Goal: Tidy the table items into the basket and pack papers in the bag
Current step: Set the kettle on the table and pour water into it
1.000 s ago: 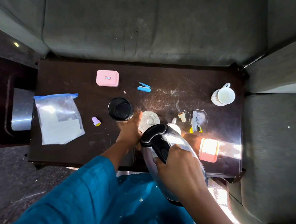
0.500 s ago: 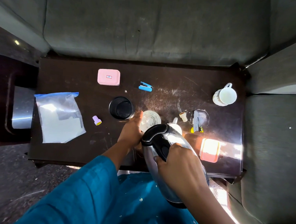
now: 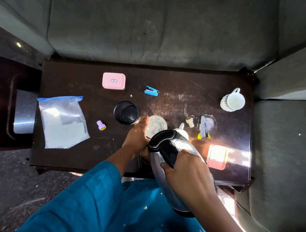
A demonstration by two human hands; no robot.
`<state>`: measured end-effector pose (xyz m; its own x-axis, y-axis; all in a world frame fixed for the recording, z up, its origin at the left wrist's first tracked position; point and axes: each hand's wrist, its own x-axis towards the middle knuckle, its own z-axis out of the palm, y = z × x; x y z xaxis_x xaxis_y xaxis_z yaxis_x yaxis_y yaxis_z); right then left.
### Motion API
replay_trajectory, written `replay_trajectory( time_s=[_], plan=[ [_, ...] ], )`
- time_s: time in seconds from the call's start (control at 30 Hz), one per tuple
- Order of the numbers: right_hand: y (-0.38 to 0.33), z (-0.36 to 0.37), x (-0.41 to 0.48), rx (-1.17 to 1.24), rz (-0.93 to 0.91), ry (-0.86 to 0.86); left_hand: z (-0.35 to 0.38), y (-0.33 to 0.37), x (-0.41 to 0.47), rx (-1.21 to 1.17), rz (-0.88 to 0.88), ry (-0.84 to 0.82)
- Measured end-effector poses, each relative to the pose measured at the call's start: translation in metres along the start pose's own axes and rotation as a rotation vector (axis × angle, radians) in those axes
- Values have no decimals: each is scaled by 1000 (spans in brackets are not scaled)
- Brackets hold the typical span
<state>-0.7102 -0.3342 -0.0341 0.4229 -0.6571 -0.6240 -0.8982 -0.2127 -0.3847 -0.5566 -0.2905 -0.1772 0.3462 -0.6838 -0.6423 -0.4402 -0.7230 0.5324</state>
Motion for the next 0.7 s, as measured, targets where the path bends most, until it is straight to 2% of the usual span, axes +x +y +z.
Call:
replay_trajectory(
  time_s=[0.5,0.7],
  plan=[
    [13,7,-6,-25,5,50,5,2,-11,-36,-15,-23],
    [31,11,-23,-42,60,27,6,8,-30,-147,55,165]
  ],
)
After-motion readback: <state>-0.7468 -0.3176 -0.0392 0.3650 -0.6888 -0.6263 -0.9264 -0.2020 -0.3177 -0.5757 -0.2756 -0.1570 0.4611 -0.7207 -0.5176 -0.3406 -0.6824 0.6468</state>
